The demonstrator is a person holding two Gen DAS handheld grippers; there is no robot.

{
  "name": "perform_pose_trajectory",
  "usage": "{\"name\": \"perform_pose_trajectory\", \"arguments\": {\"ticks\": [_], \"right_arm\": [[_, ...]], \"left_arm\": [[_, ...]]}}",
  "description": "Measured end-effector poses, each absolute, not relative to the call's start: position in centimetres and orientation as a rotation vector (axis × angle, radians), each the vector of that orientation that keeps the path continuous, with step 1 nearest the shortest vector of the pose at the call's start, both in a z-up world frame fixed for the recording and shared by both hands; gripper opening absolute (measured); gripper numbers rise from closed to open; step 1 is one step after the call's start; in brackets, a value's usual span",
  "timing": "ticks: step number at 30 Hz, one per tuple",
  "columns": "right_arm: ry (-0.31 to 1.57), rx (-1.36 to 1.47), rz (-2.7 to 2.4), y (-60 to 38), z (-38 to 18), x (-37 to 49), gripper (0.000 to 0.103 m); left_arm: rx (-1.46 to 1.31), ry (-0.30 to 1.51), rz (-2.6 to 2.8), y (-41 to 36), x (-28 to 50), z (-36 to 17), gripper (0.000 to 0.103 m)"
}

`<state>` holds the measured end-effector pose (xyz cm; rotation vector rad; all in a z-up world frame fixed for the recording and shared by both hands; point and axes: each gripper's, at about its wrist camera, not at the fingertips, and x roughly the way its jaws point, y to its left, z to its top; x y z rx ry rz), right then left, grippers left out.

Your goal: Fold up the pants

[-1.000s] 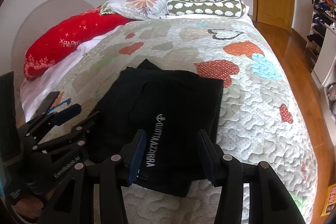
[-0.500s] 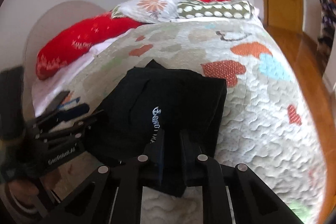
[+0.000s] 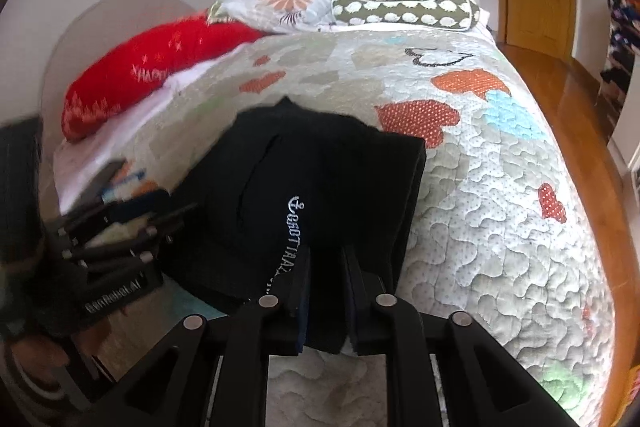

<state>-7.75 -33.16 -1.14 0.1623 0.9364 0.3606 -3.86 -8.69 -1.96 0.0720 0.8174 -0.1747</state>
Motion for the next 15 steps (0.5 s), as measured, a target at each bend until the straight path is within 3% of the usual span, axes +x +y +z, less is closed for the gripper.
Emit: {"name": "perform_pose_trajectory", "arguments": {"ticks": [4,6,15], "right_arm": [[0.902,0.178,0.325,-33.5,0.6,-7.6,0.023],[0.890,0.171,0.319,-33.4,1.2,-7.4,0.036],[0.870,0.137,0.332,-31.0,1.7,-5.9,0.037]], "left_arm": [[0.087,0.788,-0.152,-8.5,-3.7,-1.2,0.053],[0.090,0.778,-0.146,-8.5,-3.6,-1.0,0.053],[0.095,0.764,-0.118,-8.3,-2.4,-0.7,0.053]]}}
